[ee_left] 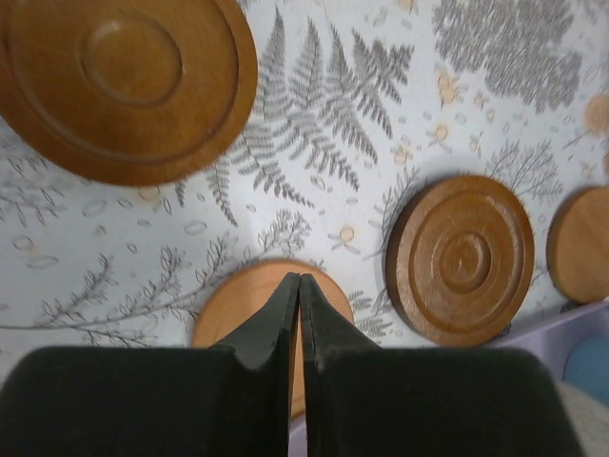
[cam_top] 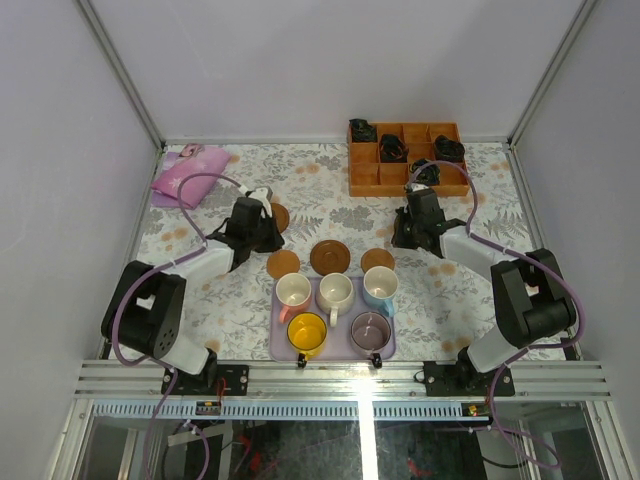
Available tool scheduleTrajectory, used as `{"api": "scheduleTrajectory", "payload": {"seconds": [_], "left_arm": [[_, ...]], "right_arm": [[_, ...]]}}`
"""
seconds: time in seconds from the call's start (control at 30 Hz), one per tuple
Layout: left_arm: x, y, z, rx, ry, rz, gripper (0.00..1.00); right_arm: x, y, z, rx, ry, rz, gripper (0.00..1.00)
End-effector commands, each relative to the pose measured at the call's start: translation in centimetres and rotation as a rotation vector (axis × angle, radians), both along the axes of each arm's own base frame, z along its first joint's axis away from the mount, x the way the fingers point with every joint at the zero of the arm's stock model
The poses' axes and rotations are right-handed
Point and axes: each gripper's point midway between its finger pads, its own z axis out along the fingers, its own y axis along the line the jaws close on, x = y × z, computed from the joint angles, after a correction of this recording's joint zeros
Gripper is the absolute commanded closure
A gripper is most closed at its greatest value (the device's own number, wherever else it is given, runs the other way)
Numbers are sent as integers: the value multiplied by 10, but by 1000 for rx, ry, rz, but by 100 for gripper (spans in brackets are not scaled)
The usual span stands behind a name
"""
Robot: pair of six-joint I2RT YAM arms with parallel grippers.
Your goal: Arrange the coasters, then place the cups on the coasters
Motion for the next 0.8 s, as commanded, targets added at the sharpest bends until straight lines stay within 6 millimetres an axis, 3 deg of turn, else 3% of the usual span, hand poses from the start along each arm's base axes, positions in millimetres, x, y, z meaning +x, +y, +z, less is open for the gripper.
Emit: {"api": "scheduleTrajectory", "payload": {"seconds": [0.0,0.33,0.57,0.77], "left_arm": [[-22,-1,-16,20,81,8,100],[-52,8,-21,87,171,65,100],[-67,15,-47,155,259,73,100],[-63,11,-56,175,277,58,100]], "right_arm": [[-10,19,2,60,9,78,100],[-27,35,-10,127,71,150,100],[-36,46,-15,163,121,202,100],[-48,49,-22,163,154,223,100]]}}
